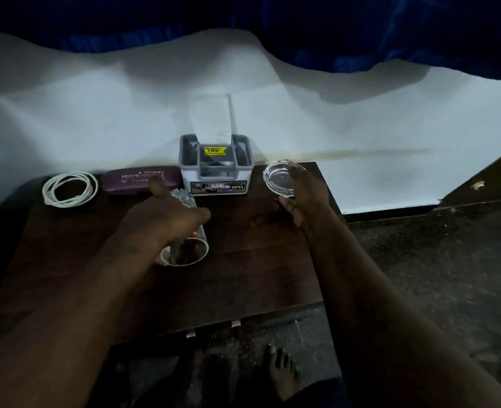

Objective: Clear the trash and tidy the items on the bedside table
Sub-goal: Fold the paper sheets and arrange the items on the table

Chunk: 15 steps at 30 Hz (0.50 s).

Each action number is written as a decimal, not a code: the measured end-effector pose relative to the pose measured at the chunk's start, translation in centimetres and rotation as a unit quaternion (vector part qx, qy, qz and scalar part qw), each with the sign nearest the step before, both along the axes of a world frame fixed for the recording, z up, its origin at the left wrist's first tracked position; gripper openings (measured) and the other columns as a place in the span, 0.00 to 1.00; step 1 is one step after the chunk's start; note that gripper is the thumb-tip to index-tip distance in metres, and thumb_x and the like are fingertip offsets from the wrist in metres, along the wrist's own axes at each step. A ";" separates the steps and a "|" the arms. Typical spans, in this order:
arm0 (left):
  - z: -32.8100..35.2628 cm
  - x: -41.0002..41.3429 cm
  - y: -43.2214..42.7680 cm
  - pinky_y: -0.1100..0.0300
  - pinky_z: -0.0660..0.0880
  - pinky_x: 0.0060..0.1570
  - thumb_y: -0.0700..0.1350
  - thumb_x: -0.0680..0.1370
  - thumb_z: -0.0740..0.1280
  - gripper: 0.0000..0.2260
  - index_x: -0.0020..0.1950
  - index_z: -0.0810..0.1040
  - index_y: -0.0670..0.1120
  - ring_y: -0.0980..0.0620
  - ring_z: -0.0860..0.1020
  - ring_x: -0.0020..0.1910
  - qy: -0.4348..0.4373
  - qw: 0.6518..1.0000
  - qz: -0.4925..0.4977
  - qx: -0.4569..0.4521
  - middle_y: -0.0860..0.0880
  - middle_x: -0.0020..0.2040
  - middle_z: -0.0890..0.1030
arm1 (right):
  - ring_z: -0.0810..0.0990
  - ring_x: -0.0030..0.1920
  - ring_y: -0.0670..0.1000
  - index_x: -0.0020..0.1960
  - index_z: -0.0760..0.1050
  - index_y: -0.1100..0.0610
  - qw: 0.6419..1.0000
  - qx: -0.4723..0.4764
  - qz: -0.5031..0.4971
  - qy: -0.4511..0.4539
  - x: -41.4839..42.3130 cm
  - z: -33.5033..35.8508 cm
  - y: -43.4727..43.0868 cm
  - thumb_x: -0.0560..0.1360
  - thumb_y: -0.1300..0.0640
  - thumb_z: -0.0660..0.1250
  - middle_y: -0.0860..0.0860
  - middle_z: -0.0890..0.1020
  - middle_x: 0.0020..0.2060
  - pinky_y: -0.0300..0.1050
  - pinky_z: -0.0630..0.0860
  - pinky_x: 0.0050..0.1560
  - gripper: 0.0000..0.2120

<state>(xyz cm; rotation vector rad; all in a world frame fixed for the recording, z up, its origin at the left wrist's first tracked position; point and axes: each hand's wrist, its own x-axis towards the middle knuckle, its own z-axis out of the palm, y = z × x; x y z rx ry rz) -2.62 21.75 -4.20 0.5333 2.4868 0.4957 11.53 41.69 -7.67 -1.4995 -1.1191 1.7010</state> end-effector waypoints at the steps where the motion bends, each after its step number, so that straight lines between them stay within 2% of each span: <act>1: 0.3 0.0 -0.1 0.46 0.78 0.57 0.65 0.66 0.72 0.54 0.80 0.43 0.48 0.35 0.78 0.61 -0.001 1.000 0.000 -0.004 0.38 0.62 0.79 | 0.87 0.52 0.58 0.58 0.82 0.57 1.000 0.004 0.014 -0.021 0.1 0.1 -0.1 0.77 0.45 0.72 0.56 0.85 0.57 0.57 0.85 0.56 0.17; 3: 0.9 0.2 -0.5 0.43 0.81 0.53 0.66 0.62 0.71 0.55 0.79 0.45 0.50 0.36 0.81 0.56 -0.016 1.000 -0.004 -0.012 0.40 0.55 0.82 | 0.88 0.48 0.58 0.54 0.81 0.56 0.998 0.009 0.024 -0.048 0.3 0.3 -0.3 0.76 0.44 0.72 0.55 0.86 0.52 0.56 0.85 0.54 0.16; 5: 1.8 0.6 -0.8 0.40 0.83 0.40 0.64 0.57 0.72 0.53 0.76 0.50 0.54 0.36 0.82 0.47 -0.065 0.998 0.009 0.005 0.40 0.46 0.83 | 0.87 0.46 0.56 0.58 0.81 0.58 0.999 0.014 0.004 -0.037 0.4 0.5 -0.4 0.75 0.46 0.74 0.55 0.86 0.51 0.58 0.84 0.54 0.19; 7: 2.5 0.8 -1.1 0.40 0.81 0.29 0.61 0.52 0.73 0.51 0.72 0.57 0.54 0.37 0.83 0.40 -0.110 0.993 0.021 0.028 0.39 0.43 0.82 | 0.85 0.45 0.56 0.59 0.81 0.59 1.000 0.016 -0.005 -0.021 0.4 0.9 -0.6 0.74 0.48 0.74 0.56 0.86 0.51 0.57 0.84 0.53 0.19; 8: 2.7 0.8 -1.1 0.40 0.80 0.28 0.61 0.51 0.73 0.53 0.73 0.58 0.53 0.38 0.84 0.37 -0.122 0.992 0.017 0.032 0.38 0.43 0.83 | 0.84 0.42 0.56 0.56 0.81 0.59 1.000 0.019 -0.007 -0.018 0.5 1.0 -0.7 0.74 0.49 0.74 0.56 0.85 0.47 0.54 0.84 0.48 0.16; 10: 2.9 0.9 -1.1 0.40 0.81 0.30 0.61 0.51 0.74 0.59 0.78 0.53 0.50 0.37 0.85 0.36 -0.140 0.989 -0.004 0.040 0.37 0.40 0.85 | 0.78 0.32 0.54 0.46 0.82 0.59 0.998 0.039 -0.008 -0.039 0.9 1.4 -1.0 0.73 0.50 0.74 0.55 0.81 0.36 0.49 0.78 0.36 0.11; 11: 3.0 1.0 -1.1 0.42 0.81 0.31 0.61 0.51 0.75 0.59 0.78 0.54 0.47 0.37 0.85 0.35 -0.148 0.988 -0.015 0.048 0.37 0.39 0.85 | 0.77 0.29 0.53 0.45 0.82 0.59 0.997 0.053 -0.006 -0.058 1.1 1.6 -1.0 0.73 0.50 0.73 0.54 0.80 0.34 0.48 0.77 0.34 0.12; 12: 3.1 1.1 -1.0 0.43 0.81 0.31 0.60 0.52 0.76 0.56 0.75 0.59 0.44 0.38 0.85 0.35 -0.156 0.986 -0.022 0.061 0.37 0.38 0.85 | 0.79 0.30 0.55 0.48 0.83 0.60 0.994 0.073 0.001 -0.079 1.3 1.6 -1.0 0.72 0.49 0.73 0.55 0.81 0.36 0.50 0.80 0.35 0.14; 13: 3.2 1.3 -0.8 0.43 0.81 0.32 0.59 0.54 0.76 0.50 0.71 0.65 0.41 0.37 0.85 0.34 -0.168 0.982 -0.026 0.077 0.38 0.38 0.84 | 0.83 0.35 0.58 0.52 0.83 0.60 0.989 0.094 0.016 -0.115 1.7 1.9 -1.0 0.72 0.48 0.72 0.57 0.84 0.40 0.56 0.85 0.42 0.17; 14: 3.2 1.6 -0.7 0.41 0.81 0.33 0.57 0.56 0.77 0.44 0.66 0.70 0.39 0.36 0.85 0.34 -0.187 0.977 -0.031 0.093 0.38 0.38 0.83 | 0.85 0.43 0.60 0.54 0.82 0.60 0.981 0.117 0.038 -0.150 1.9 2.2 -1.0 0.72 0.47 0.72 0.58 0.85 0.45 0.59 0.85 0.51 0.19; 15: 3.4 2.0 -0.5 0.40 0.81 0.35 0.56 0.58 0.77 0.37 0.62 0.75 0.39 0.36 0.85 0.34 -0.214 0.970 -0.042 0.106 0.38 0.37 0.83 | 0.85 0.46 0.60 0.52 0.81 0.58 0.974 0.134 0.067 -0.168 2.2 2.8 -1.2 0.72 0.47 0.71 0.58 0.85 0.47 0.61 0.84 0.55 0.15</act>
